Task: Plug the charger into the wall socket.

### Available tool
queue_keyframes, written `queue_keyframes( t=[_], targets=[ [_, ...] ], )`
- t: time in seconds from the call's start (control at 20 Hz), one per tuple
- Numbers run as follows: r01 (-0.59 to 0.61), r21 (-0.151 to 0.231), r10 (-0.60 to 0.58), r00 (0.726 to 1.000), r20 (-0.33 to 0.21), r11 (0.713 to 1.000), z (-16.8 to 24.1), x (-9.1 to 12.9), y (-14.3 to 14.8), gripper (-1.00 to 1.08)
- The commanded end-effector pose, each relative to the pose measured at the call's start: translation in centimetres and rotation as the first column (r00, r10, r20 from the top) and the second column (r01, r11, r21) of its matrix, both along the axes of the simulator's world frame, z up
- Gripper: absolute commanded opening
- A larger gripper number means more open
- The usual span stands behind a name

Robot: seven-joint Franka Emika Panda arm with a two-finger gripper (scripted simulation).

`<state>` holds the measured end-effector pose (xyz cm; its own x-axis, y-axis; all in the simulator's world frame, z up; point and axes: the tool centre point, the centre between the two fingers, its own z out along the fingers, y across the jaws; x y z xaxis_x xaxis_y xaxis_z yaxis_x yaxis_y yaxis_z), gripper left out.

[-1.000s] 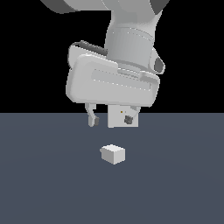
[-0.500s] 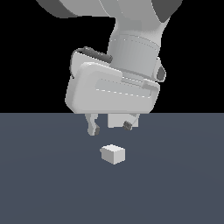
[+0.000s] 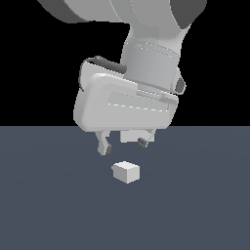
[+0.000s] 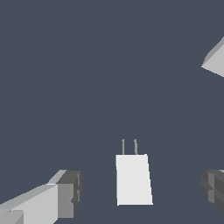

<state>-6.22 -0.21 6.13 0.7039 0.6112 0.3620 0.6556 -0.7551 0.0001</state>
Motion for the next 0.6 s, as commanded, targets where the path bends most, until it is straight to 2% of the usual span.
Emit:
queue_keyframes(
  t=[0.0,0.55],
  targets=[
    [-0.001,0.000,0.001,1.000,-0.001,1.000,-0.5,0.0,0.0,1.00],
    [-0.006,-0.001,0.006,1.000,0.000,1.000,-4.6,-0.1,0.0,1.00]
  ],
)
